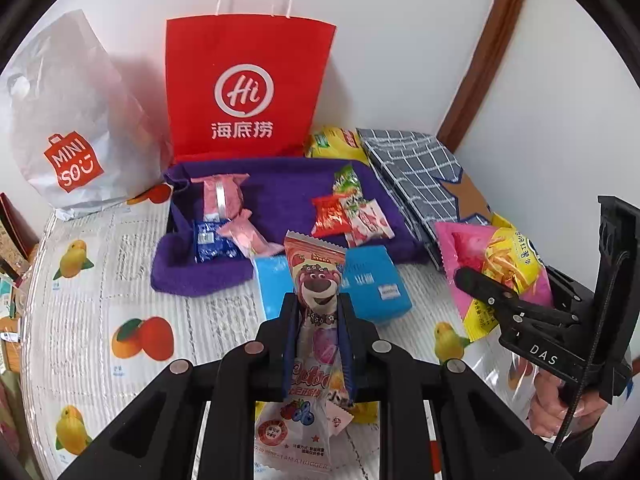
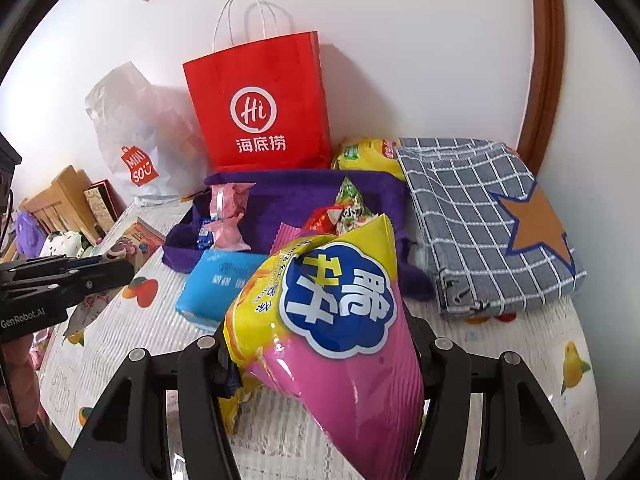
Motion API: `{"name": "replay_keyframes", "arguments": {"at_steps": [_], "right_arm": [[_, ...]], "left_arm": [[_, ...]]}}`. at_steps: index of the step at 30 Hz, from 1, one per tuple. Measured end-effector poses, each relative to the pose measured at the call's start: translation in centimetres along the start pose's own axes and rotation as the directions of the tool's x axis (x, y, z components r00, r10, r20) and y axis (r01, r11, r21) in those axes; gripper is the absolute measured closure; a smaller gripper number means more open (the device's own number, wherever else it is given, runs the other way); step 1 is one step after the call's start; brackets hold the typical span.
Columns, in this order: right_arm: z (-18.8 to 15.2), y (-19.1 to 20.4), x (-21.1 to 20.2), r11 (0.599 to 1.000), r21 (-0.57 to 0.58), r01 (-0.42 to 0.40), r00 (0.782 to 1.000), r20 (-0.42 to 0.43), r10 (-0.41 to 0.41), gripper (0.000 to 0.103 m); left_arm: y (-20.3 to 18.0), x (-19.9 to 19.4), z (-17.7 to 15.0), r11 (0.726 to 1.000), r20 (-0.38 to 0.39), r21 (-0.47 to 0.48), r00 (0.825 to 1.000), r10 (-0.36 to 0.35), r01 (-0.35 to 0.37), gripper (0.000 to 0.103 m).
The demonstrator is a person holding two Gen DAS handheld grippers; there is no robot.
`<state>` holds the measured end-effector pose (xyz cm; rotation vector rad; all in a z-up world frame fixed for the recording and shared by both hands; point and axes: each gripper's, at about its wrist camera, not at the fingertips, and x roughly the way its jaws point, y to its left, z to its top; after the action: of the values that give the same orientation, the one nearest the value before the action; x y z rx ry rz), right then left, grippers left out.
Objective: Organize snacks
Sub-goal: 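Carry the pink-yellow bag and bear lollipop over the purple towel with both tools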
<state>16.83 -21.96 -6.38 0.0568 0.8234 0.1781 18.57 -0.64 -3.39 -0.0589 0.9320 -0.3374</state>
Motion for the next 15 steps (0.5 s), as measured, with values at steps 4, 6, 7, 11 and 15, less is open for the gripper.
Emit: {"name": "replay_keyframes", "arguments": {"at_steps": [4, 6, 7, 11, 15], "right_arm": [[1.6, 0.4, 0.7, 1.000, -0.011, 0.015, 1.000, 0.004, -0.015, 0.044], [2.3, 0.5, 0.8, 1.000, -0.015, 0.019, 1.000, 0.013, -0.019, 0.044], [2.7, 0.6, 0.8, 1.000, -0.018, 0.020, 1.000, 0.020, -0.019, 0.044], [4.2, 0.9, 1.1, 1.000, -0.022, 0.022, 0.999, 0.039, -0.021, 0.044], [5.5, 1.0, 1.8, 0.999, -0.023, 0.022, 0.999, 0.046, -0.021, 0.044]], "left_arm": [[0.6, 0.2, 1.2, 1.000, 0.009, 0.001, 1.000, 0.009, -0.010, 0.085], [0.9, 0.3, 1.7, 1.000, 0.011, 0.001, 1.000, 0.011, -0.011, 0.085], [1.0, 0.4, 2.0, 1.000, 0.014, 0.001, 1.000, 0.011, -0.011, 0.085], [1.5, 0.6, 3.2, 1.000, 0.017, 0.008, 1.000, 0.013, -0.013, 0.085], [2.1, 1.4, 4.4, 1.000, 0.012, 0.006, 1.000, 0.014, -0.014, 0.085]]}}
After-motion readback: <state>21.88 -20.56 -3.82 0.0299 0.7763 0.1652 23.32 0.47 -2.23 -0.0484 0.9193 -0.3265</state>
